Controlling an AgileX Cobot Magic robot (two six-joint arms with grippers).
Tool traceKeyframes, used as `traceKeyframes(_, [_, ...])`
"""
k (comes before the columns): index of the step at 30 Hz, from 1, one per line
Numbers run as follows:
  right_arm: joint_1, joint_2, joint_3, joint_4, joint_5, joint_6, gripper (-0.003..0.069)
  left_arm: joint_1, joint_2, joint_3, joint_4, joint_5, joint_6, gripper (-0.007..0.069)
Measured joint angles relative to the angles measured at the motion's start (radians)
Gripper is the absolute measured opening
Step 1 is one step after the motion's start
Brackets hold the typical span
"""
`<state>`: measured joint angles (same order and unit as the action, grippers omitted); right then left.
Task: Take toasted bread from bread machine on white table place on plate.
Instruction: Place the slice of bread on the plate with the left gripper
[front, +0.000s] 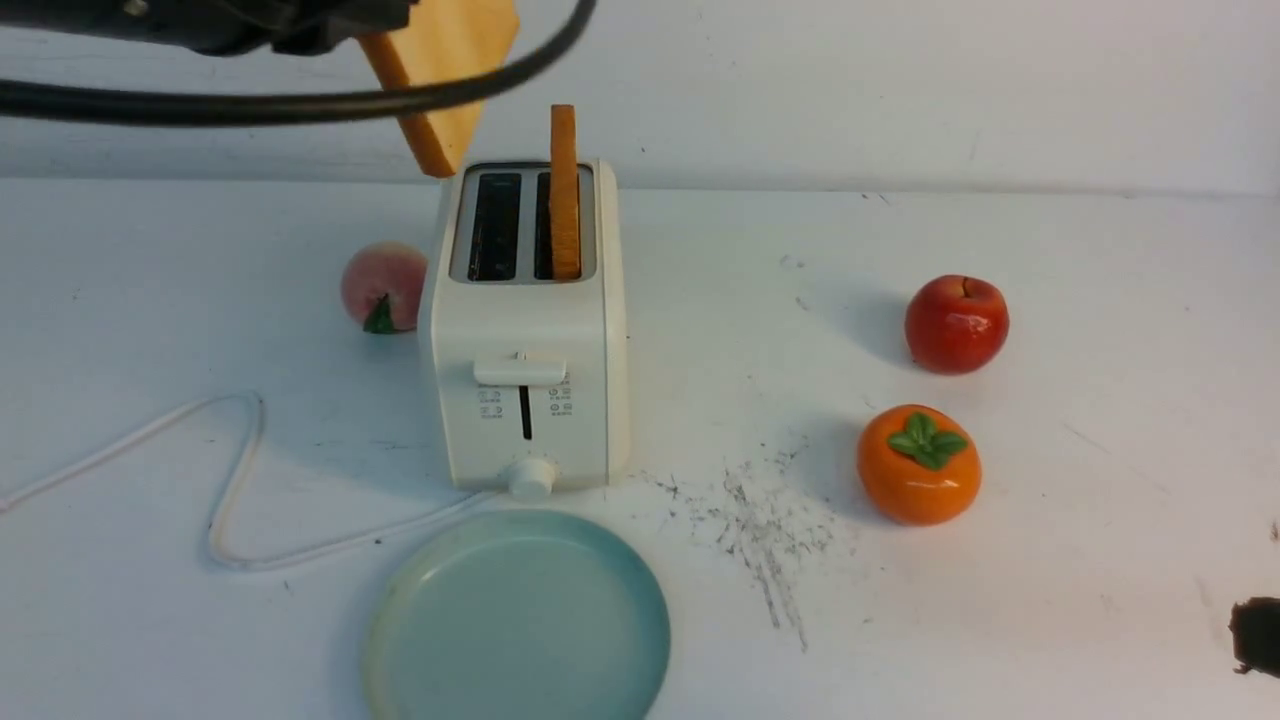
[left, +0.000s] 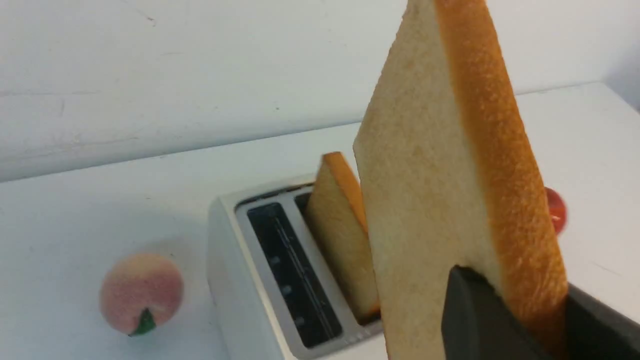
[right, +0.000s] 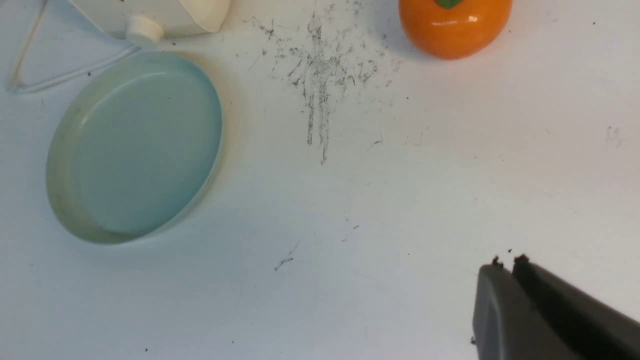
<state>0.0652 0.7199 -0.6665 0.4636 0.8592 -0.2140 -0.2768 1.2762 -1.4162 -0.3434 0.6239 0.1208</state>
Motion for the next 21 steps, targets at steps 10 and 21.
traceKeyframes(10, [0.0, 0.0, 0.0, 0.0, 0.0, 0.0, 0.0041, 0.0, -0.108, 0.115, -0.152, 0.482, 0.046, 0.009])
traceKeyframes(21, [0.0, 0.0, 0.012, 0.0, -0.001, 0.0, 0.005, 0.0, 0.037, 0.456, -0.274, 0.23, 0.173, 0.009])
